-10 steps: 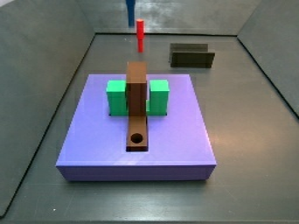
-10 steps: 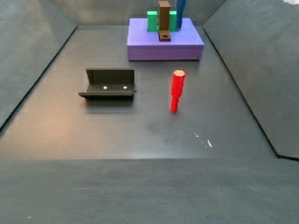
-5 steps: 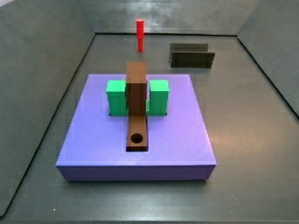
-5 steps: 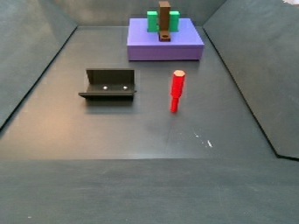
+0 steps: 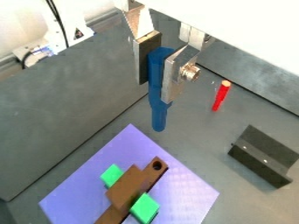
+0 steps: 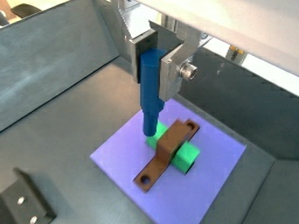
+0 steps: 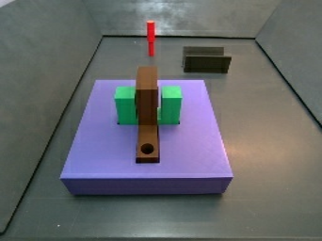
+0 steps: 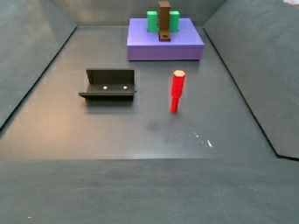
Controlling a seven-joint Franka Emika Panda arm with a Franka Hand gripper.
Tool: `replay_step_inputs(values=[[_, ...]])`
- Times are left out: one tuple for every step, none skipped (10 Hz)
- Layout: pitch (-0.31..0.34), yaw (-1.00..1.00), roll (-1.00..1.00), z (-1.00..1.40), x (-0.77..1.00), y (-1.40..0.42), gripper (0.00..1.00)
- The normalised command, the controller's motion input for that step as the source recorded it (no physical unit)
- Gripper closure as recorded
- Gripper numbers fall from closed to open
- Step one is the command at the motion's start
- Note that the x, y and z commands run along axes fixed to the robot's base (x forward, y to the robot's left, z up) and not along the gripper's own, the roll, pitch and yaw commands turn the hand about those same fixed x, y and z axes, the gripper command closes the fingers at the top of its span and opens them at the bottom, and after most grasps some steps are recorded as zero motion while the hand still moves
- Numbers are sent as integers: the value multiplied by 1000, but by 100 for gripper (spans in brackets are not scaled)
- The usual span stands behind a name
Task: Pick up the blue object. Move up. Move to above the board. Insert the blue object.
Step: Move to above the board, then insert the blue object.
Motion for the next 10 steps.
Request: replay_step_inputs(values=[[135,-4,49,76,141,-312,100],[77,0,53,54,73,-180,100],[0,-34,-1,0,0,0,100],[-150,-174,-141,-266,0,-234,100],[-216,100,-57,-446,-91,-857,100],[-194,251,24,-374,-97,-966,100],[-189,274,17,-394,-66,-937,100],[-140,300,0,-397,0,-854,100],[-131,277,0,-400,0,-806,100],[-114,174,0,-391,0,-674,100]])
